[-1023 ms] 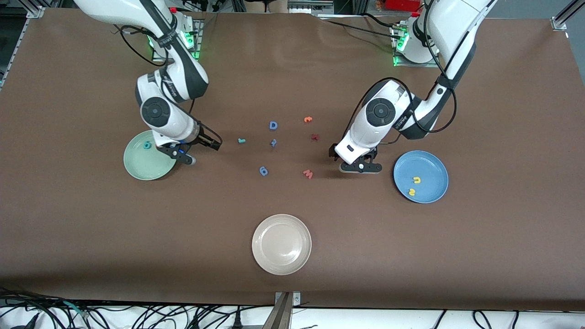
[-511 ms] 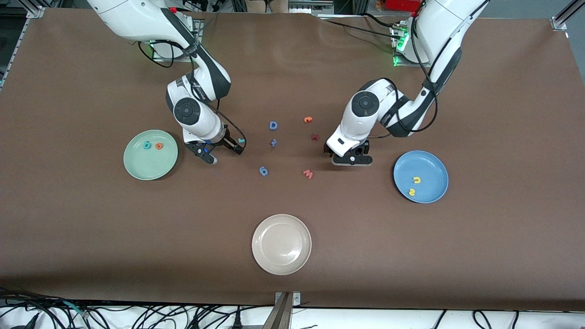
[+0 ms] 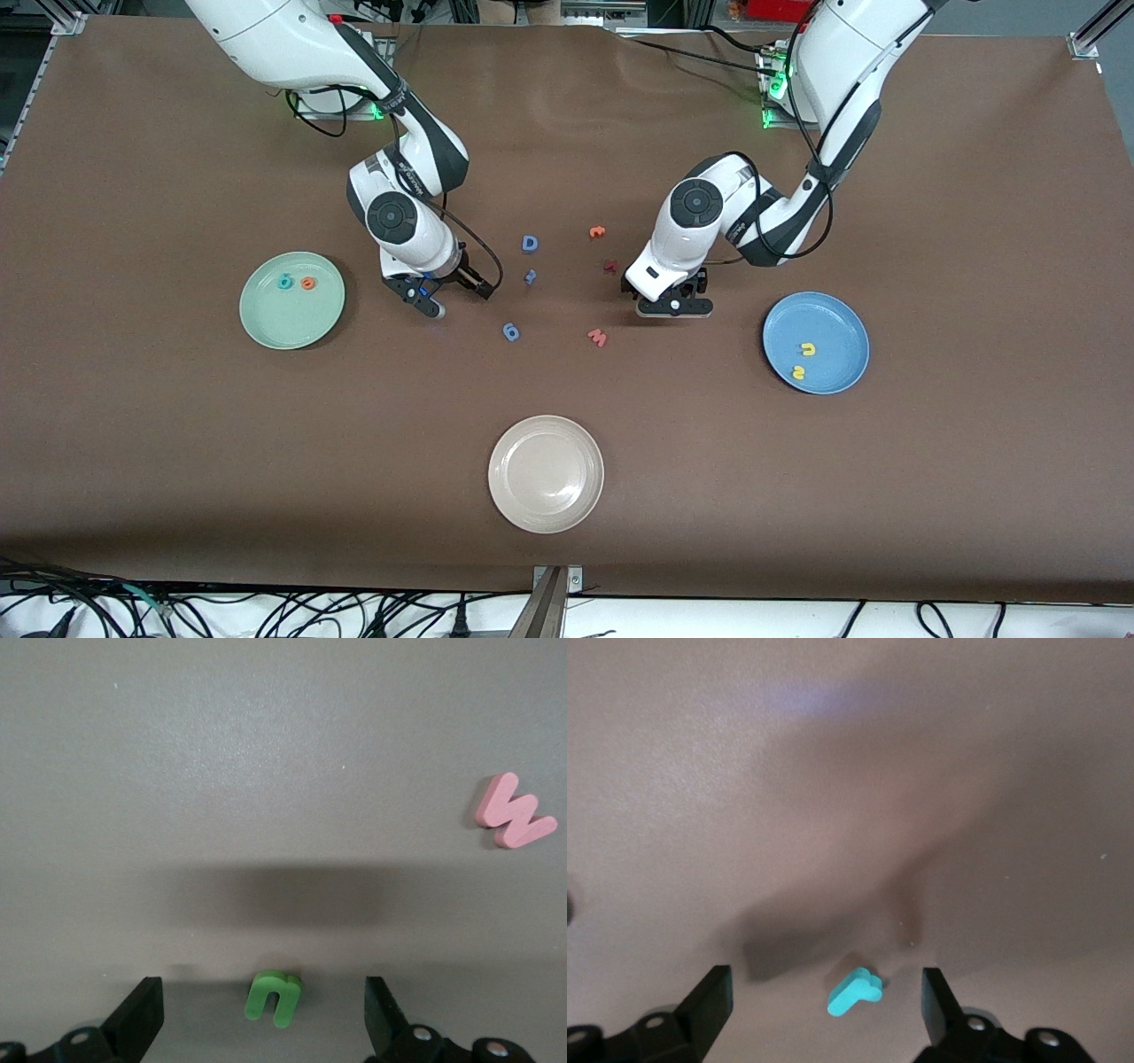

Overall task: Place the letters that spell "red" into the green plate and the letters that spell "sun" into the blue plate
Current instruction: 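Move the right gripper to teal r while the left gripper reaches green n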

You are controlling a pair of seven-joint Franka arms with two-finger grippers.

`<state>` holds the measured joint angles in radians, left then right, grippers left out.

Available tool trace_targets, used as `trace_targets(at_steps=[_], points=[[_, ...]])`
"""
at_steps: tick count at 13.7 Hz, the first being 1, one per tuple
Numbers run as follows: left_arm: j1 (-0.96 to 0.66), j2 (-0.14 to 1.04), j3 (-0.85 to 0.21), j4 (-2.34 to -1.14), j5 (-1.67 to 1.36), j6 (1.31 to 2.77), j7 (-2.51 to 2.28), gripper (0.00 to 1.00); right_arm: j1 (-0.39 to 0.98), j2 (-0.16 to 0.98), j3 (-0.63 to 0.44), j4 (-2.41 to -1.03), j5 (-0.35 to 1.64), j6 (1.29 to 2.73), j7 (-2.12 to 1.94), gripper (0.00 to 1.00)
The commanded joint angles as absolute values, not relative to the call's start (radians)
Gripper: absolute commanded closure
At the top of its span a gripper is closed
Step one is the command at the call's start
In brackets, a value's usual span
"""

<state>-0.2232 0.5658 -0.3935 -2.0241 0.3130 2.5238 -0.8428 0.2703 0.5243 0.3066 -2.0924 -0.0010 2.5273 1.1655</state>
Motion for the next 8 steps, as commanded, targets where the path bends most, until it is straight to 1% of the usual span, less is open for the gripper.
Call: trace_targets(at_steps=[1,2,3,4,5,6,7,8], points=[[-0.232,0.574,-0.393,-2.026,0.348,2.537,-0.884,0.01,0.285,0.541,0.305,-2.075,0.014,2.528,1.170,0.11],[-0.233,0.577,-0.393,-2.026,0.348,2.537,-0.887,0.01,0.284,0.541,0.305,-2.075,0.014,2.522,1.170,0.19],[-0.233,0.578,-0.393,-2.026,0.348,2.537,-0.887,0.02,0.284,0.541,0.305,-2.075,0.014,2.520,1.170,0.33],[-0.235,0.581,-0.393,-2.026,0.348,2.537,-0.888,0.03,0.284,0.541,0.305,-2.075,0.014,2.520,1.170,0.39],[-0.235,0.583,-0.393,-2.025,0.348,2.537,-0.897,0.06,0.284,0.541,0.305,-2.075,0.014,2.520,1.169,0.50],[-0.242,0.583,-0.393,-2.025,0.348,2.537,-0.903,0.14,0.284,0.541,0.305,-2.075,0.014,2.520,1.167,0.58],[-0.251,0.583,-0.393,-2.025,0.348,2.537,-0.913,0.25,0.284,0.541,0.305,-2.075,0.014,2.520,1.169,0.63],[-0.252,0.586,-0.393,-2.025,0.348,2.539,-0.919,0.33,0.284,0.541,0.304,-2.075,0.012,2.520,1.169,0.71]])
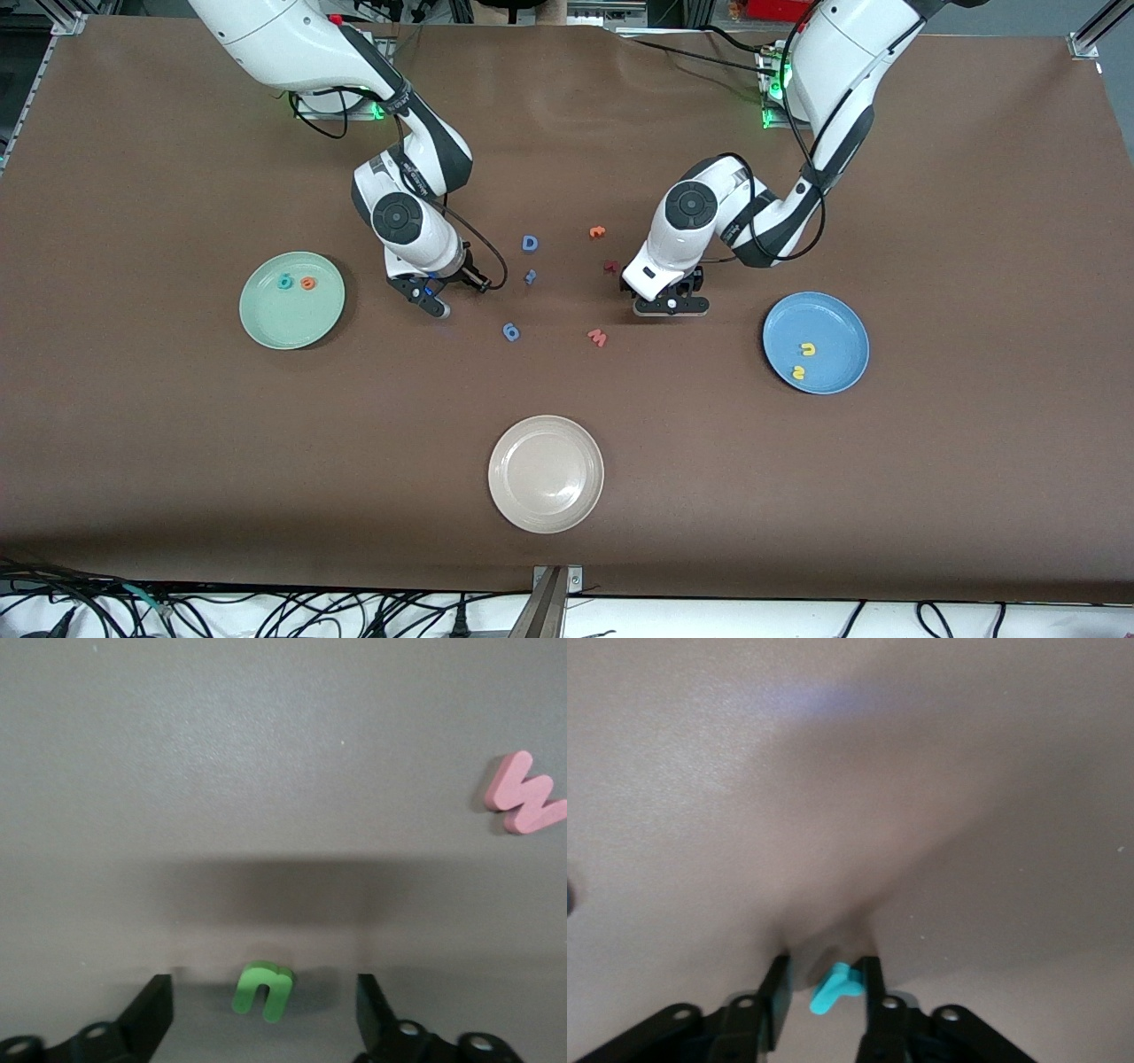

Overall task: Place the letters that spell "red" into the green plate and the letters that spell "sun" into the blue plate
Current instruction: 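Grasp teal r with the right gripper while the left gripper grasps green n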

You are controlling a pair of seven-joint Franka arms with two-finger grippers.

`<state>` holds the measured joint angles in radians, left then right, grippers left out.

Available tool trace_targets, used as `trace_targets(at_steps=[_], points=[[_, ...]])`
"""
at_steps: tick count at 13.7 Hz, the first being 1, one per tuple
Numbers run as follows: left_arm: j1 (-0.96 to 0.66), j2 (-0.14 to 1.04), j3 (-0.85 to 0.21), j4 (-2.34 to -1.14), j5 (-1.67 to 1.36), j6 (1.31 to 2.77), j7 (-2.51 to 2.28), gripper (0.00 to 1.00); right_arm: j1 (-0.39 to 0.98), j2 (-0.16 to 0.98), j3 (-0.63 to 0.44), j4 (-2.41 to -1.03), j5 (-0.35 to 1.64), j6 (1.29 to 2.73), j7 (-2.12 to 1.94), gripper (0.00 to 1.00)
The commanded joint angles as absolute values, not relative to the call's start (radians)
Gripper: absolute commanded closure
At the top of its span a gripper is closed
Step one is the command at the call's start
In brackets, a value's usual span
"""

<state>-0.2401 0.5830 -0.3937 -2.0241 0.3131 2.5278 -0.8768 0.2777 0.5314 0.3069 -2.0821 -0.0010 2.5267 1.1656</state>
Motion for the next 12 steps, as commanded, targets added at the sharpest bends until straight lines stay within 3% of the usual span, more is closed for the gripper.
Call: trace_targets(at_steps=[1,2,5,7,12], points=[[-0.252,0.587,-0.393,-2.025,0.348,2.539,-0.920,0.39,0.284,0.541,0.304,-2.075,0.012,2.520,1.166,0.75],[-0.253,0.589,-0.393,-2.025,0.348,2.543,-0.920,0.41,0.284,0.543,0.304,-2.075,0.012,2.520,1.166,0.76],[-0.253,0.601,-0.391,-2.026,0.348,2.568,-0.934,0.45,0.284,0.546,0.304,-2.075,0.012,2.520,1.169,1.00],[-0.253,0.604,-0.391,-2.025,0.348,2.568,-0.934,0.51,0.284,0.546,0.304,-2.075,0.012,2.520,1.170,1.00],[-0.253,0.604,-0.391,-2.025,0.348,2.568,-0.934,0.78,0.273,0.532,0.302,-2.051,0.012,2.479,1.160,1.00]])
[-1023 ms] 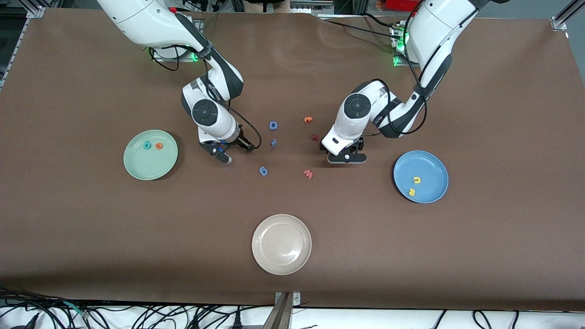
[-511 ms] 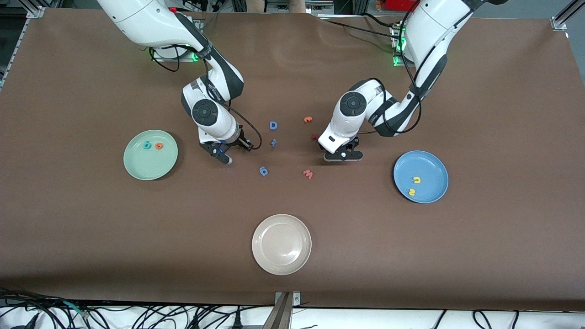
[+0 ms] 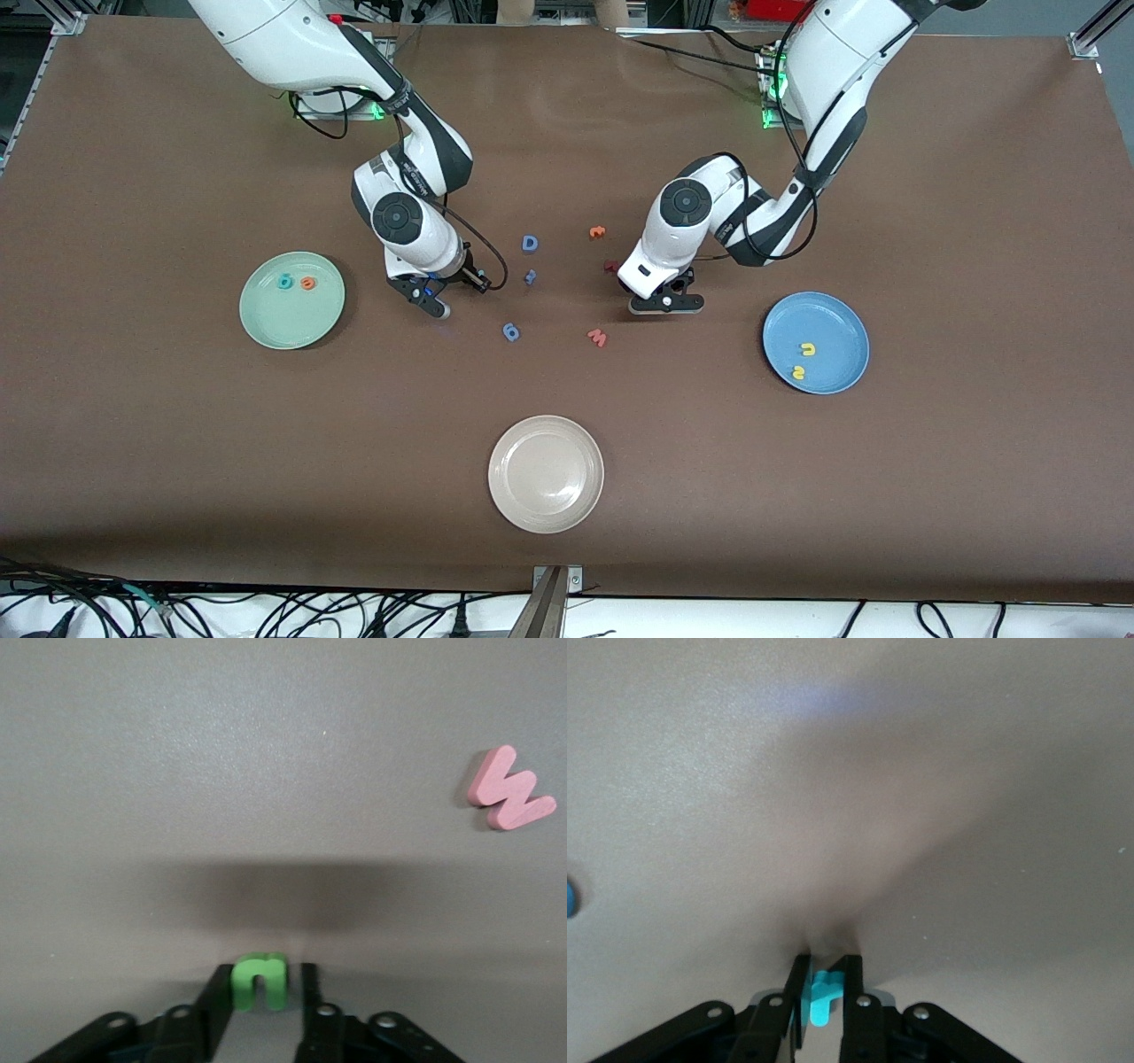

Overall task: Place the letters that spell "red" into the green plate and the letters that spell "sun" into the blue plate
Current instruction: 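Grasp teal r with the right gripper while the left gripper grasps green n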

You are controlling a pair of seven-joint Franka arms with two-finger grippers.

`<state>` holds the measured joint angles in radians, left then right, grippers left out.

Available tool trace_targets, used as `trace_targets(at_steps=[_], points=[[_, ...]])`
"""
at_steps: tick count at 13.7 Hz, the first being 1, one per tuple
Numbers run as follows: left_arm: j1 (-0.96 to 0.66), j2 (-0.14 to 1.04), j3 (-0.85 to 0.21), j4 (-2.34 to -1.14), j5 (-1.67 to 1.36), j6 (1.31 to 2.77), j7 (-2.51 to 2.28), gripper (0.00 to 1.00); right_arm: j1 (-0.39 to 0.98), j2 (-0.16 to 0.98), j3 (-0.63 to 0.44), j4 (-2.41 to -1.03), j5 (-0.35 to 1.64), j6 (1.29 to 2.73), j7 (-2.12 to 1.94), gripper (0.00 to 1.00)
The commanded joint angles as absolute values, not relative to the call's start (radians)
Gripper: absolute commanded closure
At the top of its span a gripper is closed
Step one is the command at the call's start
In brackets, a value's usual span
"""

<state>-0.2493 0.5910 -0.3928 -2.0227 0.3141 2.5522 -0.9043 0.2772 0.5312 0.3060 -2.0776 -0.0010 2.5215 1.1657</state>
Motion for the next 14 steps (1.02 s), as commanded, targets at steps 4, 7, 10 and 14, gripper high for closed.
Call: trace_targets(at_steps=[4,7,10,14], points=[[-0.250,0.604,-0.388,-2.023,0.348,2.562,-0.931,0.95,0.272,0.526,0.282,-1.847,0.012,2.141,1.149,1.00],[-0.227,0.577,-0.388,-1.979,0.348,2.481,-0.919,0.96,0.243,0.525,0.253,-1.746,0.014,1.978,1.063,1.00],[-0.148,0.546,-0.399,-1.904,0.318,2.282,-0.791,0.99,0.149,0.509,0.238,-1.689,0.015,1.826,0.866,1.00],[-0.037,0.540,-0.397,-1.777,0.241,2.038,-0.531,0.99,0.072,0.489,0.122,-1.697,0.009,1.769,0.526,1.00]])
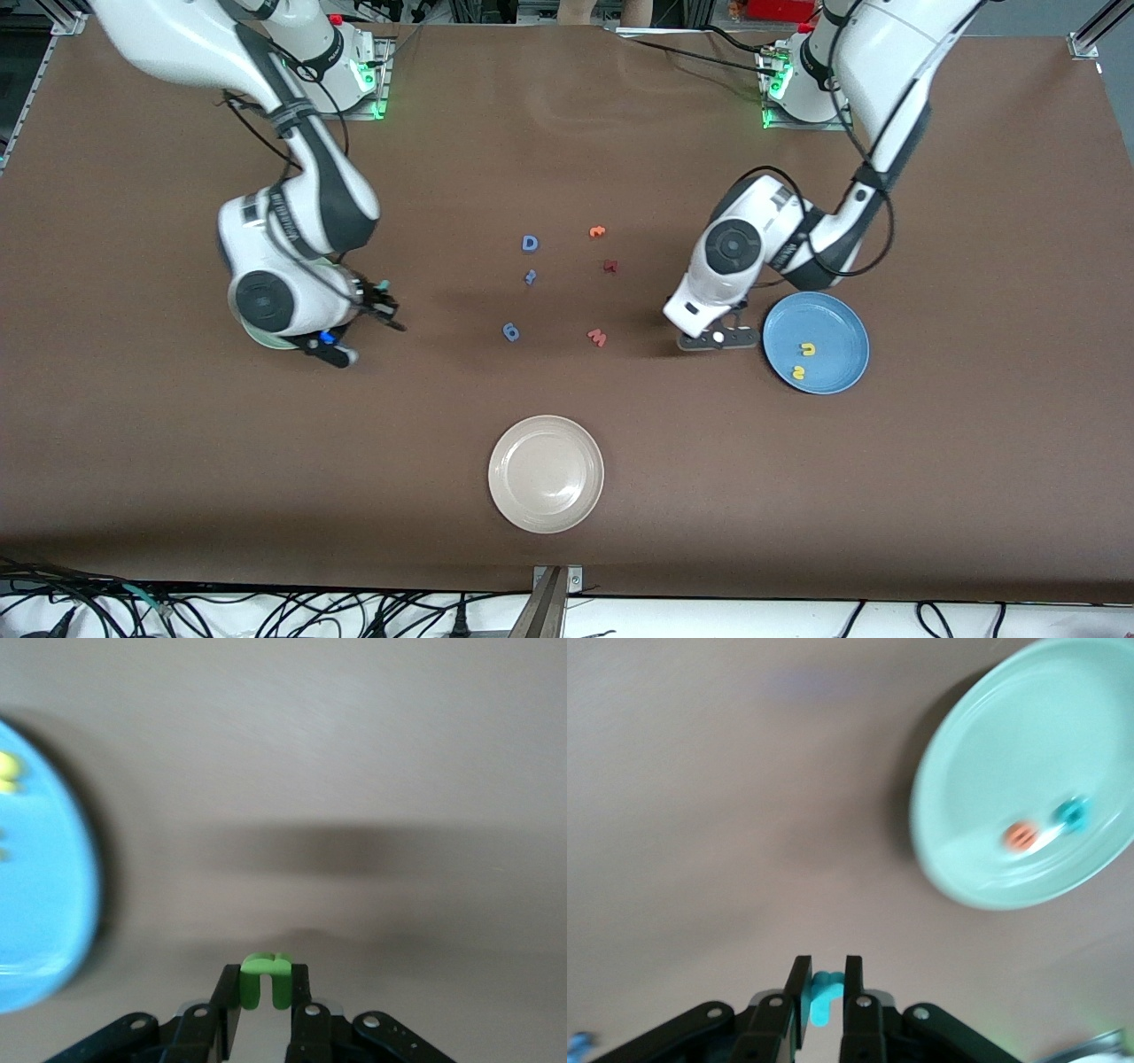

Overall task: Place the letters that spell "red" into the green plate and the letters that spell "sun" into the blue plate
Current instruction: 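Drop r on green plate while the left gripper drops n on blue plate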

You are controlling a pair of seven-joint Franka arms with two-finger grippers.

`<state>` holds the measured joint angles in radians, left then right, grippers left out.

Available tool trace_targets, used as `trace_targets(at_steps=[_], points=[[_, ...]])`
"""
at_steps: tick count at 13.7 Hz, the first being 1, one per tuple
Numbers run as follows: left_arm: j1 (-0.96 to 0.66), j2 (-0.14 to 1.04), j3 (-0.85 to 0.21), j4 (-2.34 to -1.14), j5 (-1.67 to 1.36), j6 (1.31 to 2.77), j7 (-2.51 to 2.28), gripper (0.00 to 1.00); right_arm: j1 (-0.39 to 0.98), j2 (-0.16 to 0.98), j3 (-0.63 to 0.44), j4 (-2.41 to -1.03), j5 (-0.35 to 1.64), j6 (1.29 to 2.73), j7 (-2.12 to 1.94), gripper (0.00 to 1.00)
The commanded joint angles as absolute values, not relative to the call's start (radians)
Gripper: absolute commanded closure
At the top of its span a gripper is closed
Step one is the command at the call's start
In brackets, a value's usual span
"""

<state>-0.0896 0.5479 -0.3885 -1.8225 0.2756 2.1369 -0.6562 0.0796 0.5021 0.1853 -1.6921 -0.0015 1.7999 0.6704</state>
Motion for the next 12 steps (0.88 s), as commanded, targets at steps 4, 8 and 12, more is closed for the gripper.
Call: trace_targets(at_steps=[4,8,12], points=[[0.087,0.554,-0.393,-1.763,0.244,1.988,-0.315,0.99,0.071,0.494,-0.006,-1.776,0.014,1.831,0.306,1.00],[0.165,0.578,-0.387,-1.758,0.258,1.997,-0.209,0.98,0.069,0.499,-0.058,-1.908,0.015,2.007,0.193,1.00],[0.183,0.589,-0.384,-1.726,0.258,1.993,-0.216,0.00,0.069,0.511,-0.075,-1.985,0.017,2.141,0.163,1.00]])
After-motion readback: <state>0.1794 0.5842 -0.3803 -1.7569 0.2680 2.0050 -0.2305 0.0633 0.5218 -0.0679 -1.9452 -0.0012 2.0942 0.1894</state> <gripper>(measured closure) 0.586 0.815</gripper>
